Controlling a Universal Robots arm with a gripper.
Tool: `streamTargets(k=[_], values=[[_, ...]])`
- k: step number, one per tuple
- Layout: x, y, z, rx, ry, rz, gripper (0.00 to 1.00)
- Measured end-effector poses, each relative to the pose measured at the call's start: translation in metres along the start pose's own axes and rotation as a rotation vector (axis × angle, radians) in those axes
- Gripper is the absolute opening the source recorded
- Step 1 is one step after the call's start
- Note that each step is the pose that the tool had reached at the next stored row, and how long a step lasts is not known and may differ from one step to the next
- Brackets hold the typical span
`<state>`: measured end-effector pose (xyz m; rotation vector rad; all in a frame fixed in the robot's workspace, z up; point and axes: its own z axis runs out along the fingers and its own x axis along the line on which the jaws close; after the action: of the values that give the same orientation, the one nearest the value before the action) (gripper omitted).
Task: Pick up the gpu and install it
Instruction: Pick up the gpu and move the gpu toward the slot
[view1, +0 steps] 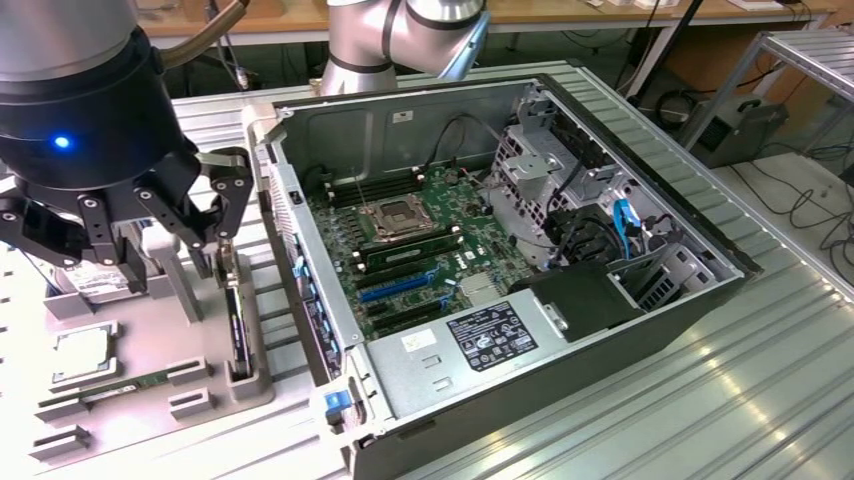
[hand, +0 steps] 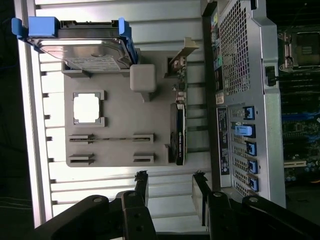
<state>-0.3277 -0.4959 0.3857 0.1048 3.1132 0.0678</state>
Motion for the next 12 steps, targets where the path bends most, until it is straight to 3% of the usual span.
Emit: streamTargets(k=[12], values=[[0.0051, -0.0004, 0.0006, 0.0000, -0.0001, 0.000, 0.48]])
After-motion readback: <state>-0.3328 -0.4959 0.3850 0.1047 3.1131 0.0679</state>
